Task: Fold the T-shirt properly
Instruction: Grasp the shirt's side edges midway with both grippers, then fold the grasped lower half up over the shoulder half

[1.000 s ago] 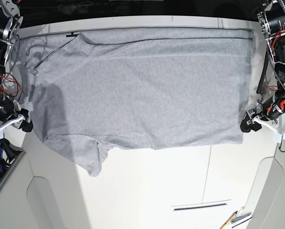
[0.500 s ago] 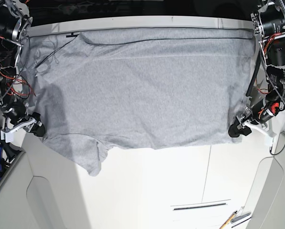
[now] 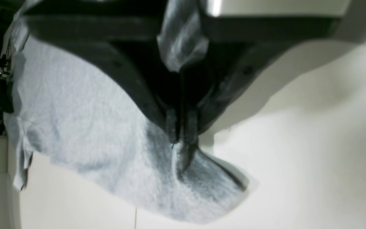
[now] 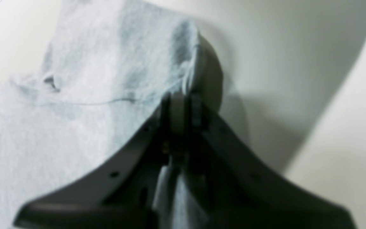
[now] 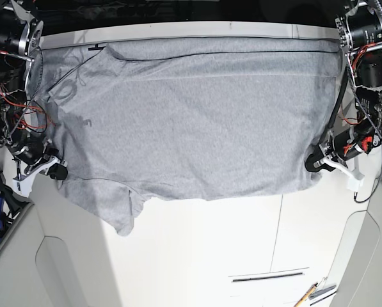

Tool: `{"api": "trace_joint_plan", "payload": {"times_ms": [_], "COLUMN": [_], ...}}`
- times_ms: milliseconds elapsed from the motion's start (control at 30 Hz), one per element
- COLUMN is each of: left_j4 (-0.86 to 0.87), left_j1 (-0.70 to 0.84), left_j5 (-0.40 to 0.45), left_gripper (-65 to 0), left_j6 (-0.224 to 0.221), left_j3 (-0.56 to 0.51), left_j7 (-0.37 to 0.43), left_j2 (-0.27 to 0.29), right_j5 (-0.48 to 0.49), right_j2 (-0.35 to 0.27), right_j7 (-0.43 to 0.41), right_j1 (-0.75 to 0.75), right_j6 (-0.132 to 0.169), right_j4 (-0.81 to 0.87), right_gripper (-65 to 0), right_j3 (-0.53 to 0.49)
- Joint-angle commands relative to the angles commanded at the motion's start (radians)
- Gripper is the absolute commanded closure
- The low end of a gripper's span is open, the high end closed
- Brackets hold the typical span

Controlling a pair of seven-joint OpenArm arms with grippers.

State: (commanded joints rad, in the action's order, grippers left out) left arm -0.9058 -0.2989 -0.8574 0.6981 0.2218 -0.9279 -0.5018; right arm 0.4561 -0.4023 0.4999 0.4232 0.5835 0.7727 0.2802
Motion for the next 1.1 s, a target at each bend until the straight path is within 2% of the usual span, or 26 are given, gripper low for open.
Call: {"api": "trace_joint_plan", "payload": {"times_ms": [67,133,233,333,433,500,567,667,800,967,1033,1067,1100], "left_j4": [-0.044,-0.103,-0.180,-0.235,-0.298,-0.340,-0.375,-0.397,-0.397,-0.397,-0.397,-0.397,-0.397], "left_j1": [0.000,0.002,0.010,0.038,0.095,0.133,0.172,0.211,0.245,0.272,0.271,0.271,0.271], "left_j5": [-0.040,-0.103,-0.212,-0.296,-0.314,-0.316,-0.339,-0.354,-0.350,-0.342,-0.343,-0.343,-0.343], "left_gripper": [0.0,0.0,0.0,0.0,0.0,0.0,0.0,0.0,0.0,0.0,0.0,0.0,0.0], "left_j6": [0.000,0.000,0.000,0.000,0.000,0.000,0.000,0.000,0.000,0.000,0.000,0.000,0.000], "left_j3": [0.000,0.000,0.000,0.000,0.000,0.000,0.000,0.000,0.000,0.000,0.000,0.000,0.000], "left_j7": [-0.039,-0.138,-0.298,-0.378,-0.401,-0.400,-0.400,-0.399,-0.388,-0.373,-0.361,-0.359,-0.359], "left_j2": [-0.029,-0.054,-0.078,-0.103,-0.150,-0.180,-0.199,-0.205,-0.205,-0.194,-0.193,-0.193,-0.193], "right_j5": [0.000,0.013,0.093,0.137,0.177,0.192,0.252,0.304,0.304,0.276,0.257,0.258,0.258], "right_j2": [-0.005,-0.018,-0.052,-0.080,-0.111,-0.135,-0.166,-0.200,-0.196,-0.192,-0.190,-0.190,-0.190], "right_j7": [0.056,0.114,0.179,0.251,0.314,0.319,0.320,0.315,0.305,0.202,0.200,0.192,0.166], "right_j1": [0.000,-0.004,-0.018,-0.022,-0.023,-0.034,-0.063,-0.120,-0.175,-0.239,-0.233,-0.229,-0.226], "right_j6": [0.000,0.000,0.002,0.008,0.008,0.008,0.008,0.008,0.007,0.007,0.003,0.003,0.003], "right_j4": [0.056,0.119,0.192,0.229,0.233,0.234,0.234,0.235,0.235,0.234,0.234,0.234,0.235], "right_gripper": [0.0,0.0,0.0,0.0,0.0,0.0,0.0,0.0,0.0,-0.7,-20.3,-27.4,-31.9], "right_j3": [0.001,0.001,0.001,0.001,0.001,0.001,0.001,0.002,0.016,0.016,0.016,0.017,0.020]}}
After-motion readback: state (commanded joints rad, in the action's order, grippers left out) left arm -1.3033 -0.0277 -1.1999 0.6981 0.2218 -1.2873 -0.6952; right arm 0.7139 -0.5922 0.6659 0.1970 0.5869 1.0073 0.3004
